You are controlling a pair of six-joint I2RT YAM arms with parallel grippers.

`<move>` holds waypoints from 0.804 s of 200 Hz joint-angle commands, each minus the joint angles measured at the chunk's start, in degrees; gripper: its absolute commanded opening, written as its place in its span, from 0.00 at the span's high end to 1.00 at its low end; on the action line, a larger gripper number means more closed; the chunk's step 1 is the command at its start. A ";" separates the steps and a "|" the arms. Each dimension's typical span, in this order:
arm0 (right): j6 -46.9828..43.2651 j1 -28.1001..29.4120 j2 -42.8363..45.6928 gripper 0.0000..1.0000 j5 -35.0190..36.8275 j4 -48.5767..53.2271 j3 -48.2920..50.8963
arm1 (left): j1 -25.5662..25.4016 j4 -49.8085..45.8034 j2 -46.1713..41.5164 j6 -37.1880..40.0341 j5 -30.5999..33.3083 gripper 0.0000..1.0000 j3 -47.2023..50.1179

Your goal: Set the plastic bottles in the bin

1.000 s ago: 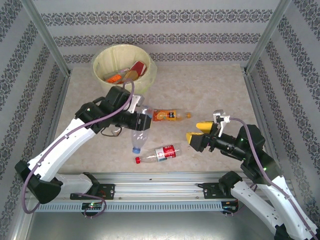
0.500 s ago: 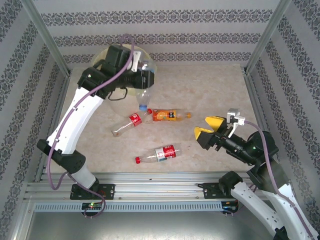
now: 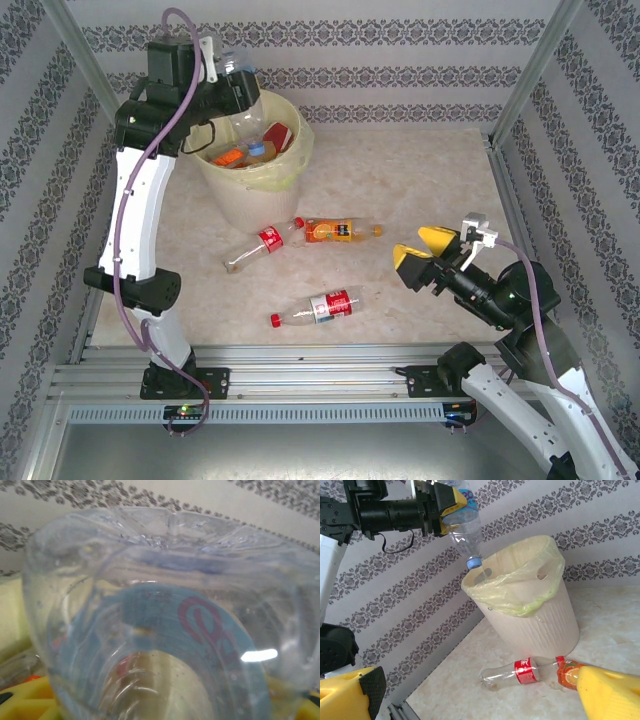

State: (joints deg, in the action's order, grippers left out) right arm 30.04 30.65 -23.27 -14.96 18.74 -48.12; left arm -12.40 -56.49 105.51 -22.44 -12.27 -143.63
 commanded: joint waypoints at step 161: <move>0.98 0.72 -0.72 0.02 2.94 2.38 -0.87 | 1.35 -3.22 14.70 19.89 15.45 0.37 0.01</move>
State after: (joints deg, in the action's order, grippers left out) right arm 30.11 30.65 -23.90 -12.84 21.54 -48.27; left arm -11.14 -56.38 118.80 -5.41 -0.47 -143.61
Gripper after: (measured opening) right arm 0.979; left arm 0.625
